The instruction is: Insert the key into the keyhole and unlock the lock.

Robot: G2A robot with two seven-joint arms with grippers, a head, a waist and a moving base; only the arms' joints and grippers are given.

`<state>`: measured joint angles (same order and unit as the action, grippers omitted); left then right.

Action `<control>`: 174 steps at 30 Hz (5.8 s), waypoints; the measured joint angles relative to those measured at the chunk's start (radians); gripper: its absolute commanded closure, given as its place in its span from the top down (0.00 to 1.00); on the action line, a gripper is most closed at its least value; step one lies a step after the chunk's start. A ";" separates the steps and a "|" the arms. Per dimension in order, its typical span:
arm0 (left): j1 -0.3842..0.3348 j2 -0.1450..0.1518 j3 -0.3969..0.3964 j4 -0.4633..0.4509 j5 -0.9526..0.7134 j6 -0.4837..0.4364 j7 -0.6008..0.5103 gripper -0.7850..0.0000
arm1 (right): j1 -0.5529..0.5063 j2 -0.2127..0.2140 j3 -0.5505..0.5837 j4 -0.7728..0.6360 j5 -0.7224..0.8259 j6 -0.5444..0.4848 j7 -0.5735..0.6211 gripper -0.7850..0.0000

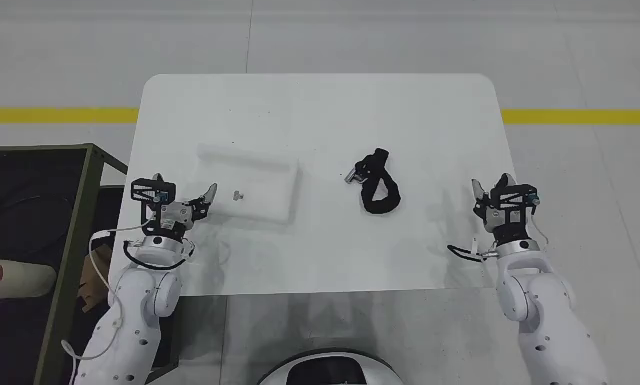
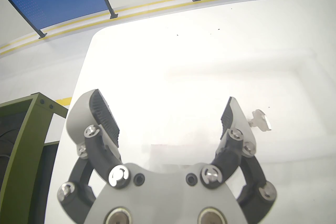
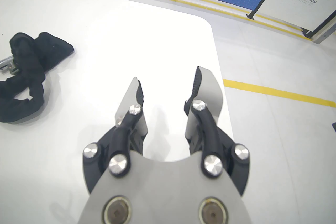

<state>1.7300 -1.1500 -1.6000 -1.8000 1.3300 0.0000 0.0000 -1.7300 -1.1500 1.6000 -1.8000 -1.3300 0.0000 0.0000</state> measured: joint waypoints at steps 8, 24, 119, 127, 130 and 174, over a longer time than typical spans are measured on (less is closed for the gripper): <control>-0.026 0.001 -0.018 -0.032 -0.080 -0.042 -0.138 1.00 | 0.000 0.000 0.000 0.000 0.000 0.000 0.000 1.00; -0.466 0.062 0.090 -0.225 -0.522 0.138 -1.541 0.50 | 0.000 0.000 0.000 0.000 0.000 0.000 0.000 1.00; -0.728 0.204 0.106 0.591 -1.655 -0.273 -1.512 0.00 | 0.340 -0.034 -0.393 -0.064 0.044 -0.216 0.523 0.38; -0.728 0.204 0.106 0.591 -1.655 -0.273 -1.512 0.00 | 0.465 -0.080 -0.531 0.096 -0.170 -0.040 0.623 0.00; -0.728 0.204 0.106 0.591 -1.655 -0.273 -1.512 0.00 | 0.476 -0.093 -0.529 0.120 -0.154 -0.008 0.632 0.00; -0.728 0.204 0.106 0.591 -1.655 -0.273 -1.512 0.00 | 0.220 -0.067 -0.423 -0.260 -0.490 -0.327 0.571 0.82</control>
<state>1.0020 -0.9460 -1.4938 -1.2085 -0.3252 -0.2726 -1.5123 -1.5103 -1.2169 1.1773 -2.0598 -1.8196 -0.3274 0.5714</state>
